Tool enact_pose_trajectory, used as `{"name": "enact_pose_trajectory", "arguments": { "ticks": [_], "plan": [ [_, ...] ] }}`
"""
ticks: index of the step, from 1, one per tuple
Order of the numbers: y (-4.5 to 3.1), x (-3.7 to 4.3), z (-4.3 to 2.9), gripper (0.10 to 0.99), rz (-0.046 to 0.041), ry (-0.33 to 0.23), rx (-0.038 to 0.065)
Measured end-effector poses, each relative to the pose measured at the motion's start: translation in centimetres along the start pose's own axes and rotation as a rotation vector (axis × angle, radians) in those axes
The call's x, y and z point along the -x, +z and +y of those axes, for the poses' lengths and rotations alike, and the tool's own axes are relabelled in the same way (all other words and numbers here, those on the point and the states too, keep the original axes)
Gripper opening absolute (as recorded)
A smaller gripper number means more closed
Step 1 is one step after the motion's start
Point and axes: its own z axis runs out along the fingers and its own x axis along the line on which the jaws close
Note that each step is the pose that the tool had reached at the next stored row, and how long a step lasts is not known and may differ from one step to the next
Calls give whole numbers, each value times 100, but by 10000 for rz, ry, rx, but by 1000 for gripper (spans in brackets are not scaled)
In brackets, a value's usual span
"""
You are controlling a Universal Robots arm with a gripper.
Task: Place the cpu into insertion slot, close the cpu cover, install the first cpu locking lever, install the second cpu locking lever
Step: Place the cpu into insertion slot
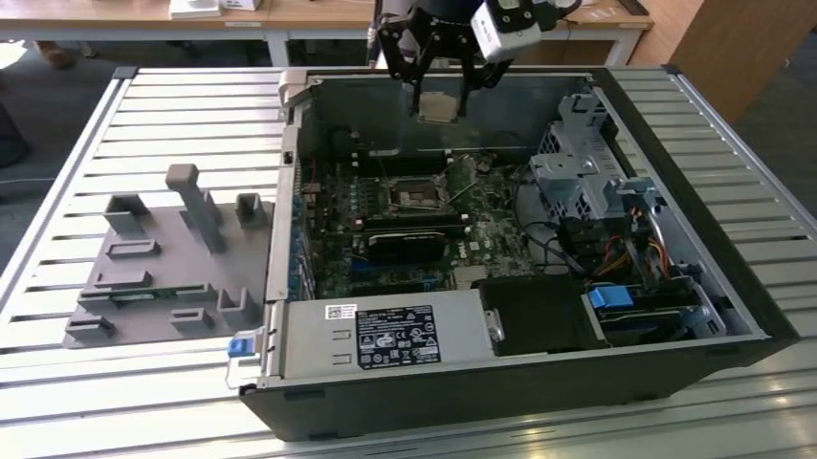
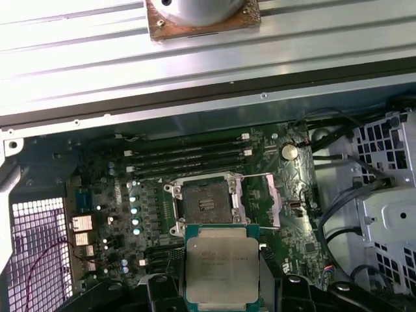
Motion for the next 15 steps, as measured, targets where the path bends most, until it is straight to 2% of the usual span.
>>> {"name": "enact_pose_trajectory", "arguments": {
  "ticks": [15],
  "plan": [
    [12,0,-1,541,-194,2086,-77]
  ]
}}
